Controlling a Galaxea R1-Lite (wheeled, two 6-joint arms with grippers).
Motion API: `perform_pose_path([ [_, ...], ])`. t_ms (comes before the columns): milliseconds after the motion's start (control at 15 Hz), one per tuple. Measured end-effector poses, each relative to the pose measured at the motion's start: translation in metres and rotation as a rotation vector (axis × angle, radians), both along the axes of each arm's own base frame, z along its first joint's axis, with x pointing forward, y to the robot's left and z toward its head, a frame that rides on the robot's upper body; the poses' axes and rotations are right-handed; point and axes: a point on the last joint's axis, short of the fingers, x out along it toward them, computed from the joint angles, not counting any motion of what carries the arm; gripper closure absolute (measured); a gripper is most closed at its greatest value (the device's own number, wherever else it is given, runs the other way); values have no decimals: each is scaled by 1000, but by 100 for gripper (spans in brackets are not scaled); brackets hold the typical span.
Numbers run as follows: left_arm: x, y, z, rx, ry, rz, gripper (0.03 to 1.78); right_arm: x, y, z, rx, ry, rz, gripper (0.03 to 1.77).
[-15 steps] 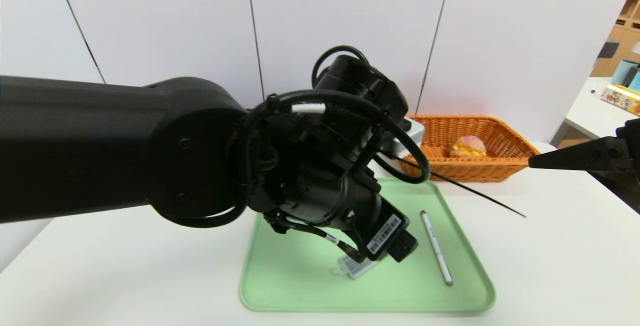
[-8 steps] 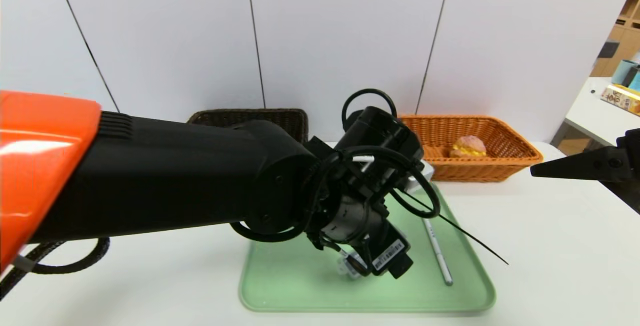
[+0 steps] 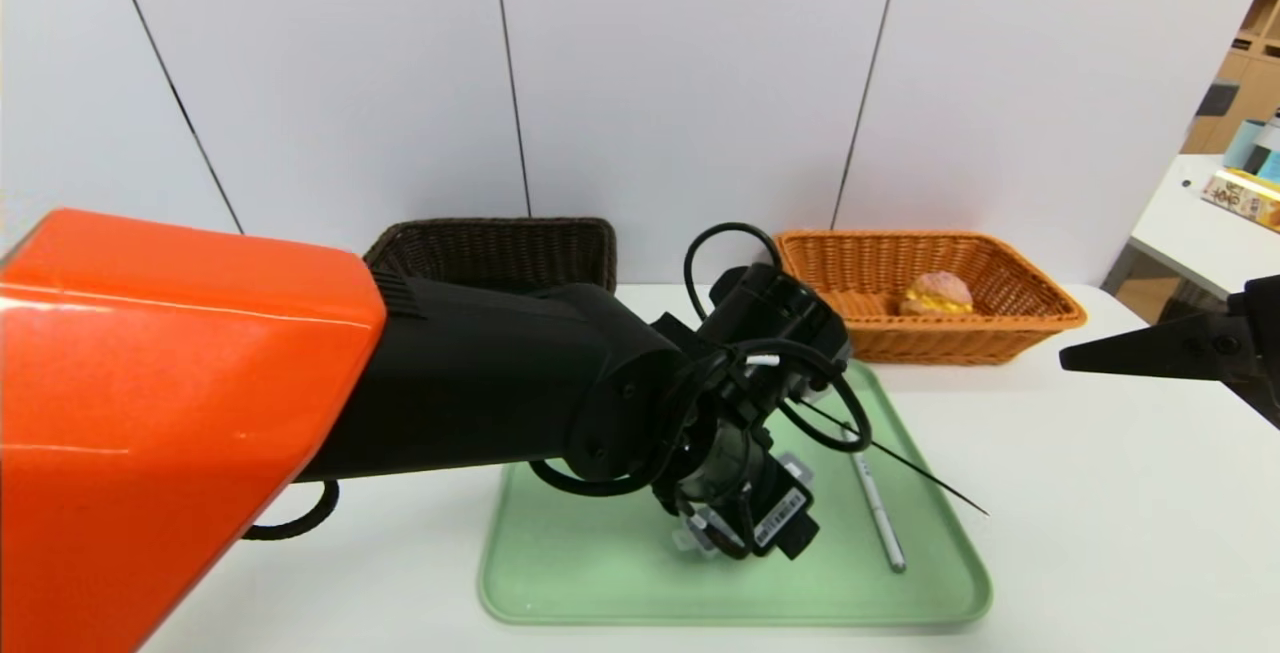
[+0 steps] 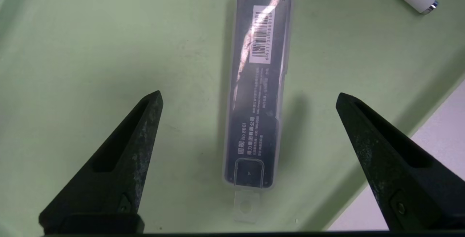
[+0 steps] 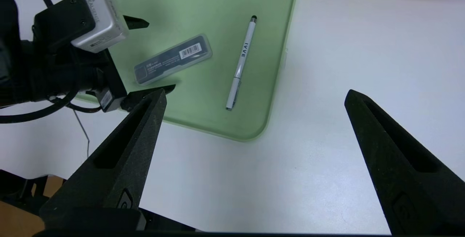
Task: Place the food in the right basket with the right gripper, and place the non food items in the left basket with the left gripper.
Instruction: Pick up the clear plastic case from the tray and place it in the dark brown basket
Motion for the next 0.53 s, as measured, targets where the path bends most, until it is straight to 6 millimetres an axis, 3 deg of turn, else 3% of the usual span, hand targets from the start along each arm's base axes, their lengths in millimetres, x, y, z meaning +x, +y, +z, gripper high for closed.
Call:
perform_pose_path([
  [533, 2, -4, -12, -8, 55, 52, 12, -2, -1, 1, 0, -7, -1, 11],
])
